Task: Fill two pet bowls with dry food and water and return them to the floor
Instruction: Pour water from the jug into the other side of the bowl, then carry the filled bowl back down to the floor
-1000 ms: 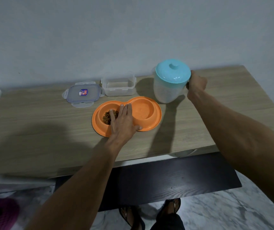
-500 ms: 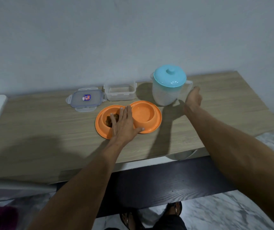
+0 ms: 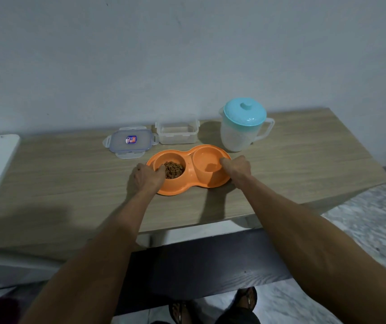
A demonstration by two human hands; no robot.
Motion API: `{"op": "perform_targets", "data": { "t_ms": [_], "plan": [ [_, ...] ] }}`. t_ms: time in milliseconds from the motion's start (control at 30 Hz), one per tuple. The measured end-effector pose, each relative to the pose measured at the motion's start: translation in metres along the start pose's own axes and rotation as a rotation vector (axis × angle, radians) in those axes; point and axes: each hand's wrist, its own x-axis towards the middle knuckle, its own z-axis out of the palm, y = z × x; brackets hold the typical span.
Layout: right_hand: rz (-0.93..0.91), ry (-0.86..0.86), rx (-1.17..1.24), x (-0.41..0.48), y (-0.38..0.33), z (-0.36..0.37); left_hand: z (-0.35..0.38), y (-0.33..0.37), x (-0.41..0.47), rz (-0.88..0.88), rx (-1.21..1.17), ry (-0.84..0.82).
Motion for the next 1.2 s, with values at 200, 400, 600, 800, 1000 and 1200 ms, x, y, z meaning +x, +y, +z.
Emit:
{"op": "perform_targets", "data": {
  "t_ms": [200,400,600,800,1000,1200],
  "plan": [
    [-0.005,0.0,0.005,-0.01,0.004,-0.001,-0.003,-0.001,-0.003,0.021,0.051,-0.019],
    [0.001,0.023,0.024,-0.019,0.022,-0.018,-0.002,0.001,-0.023,-0.019,-0.073,-0.108],
    [0.007,0.051,0.054,-0.023,0.056,-0.063,0.014,0.016,-0.066,-0.023,-0.134,-0.135],
    [0.004,0.104,0.098,-0.024,0.103,-0.141,0.053,0.054,-0.13,0.034,-0.235,-0.166],
    [0.0,0.16,0.188,-0.027,0.168,-0.247,0.103,0.103,-0.22,0.125,-0.196,-0.199],
    [0.029,0.244,0.211,-0.022,0.242,-0.357,0.168,0.159,-0.313,0.229,-0.143,-0.264]
  ]
}}
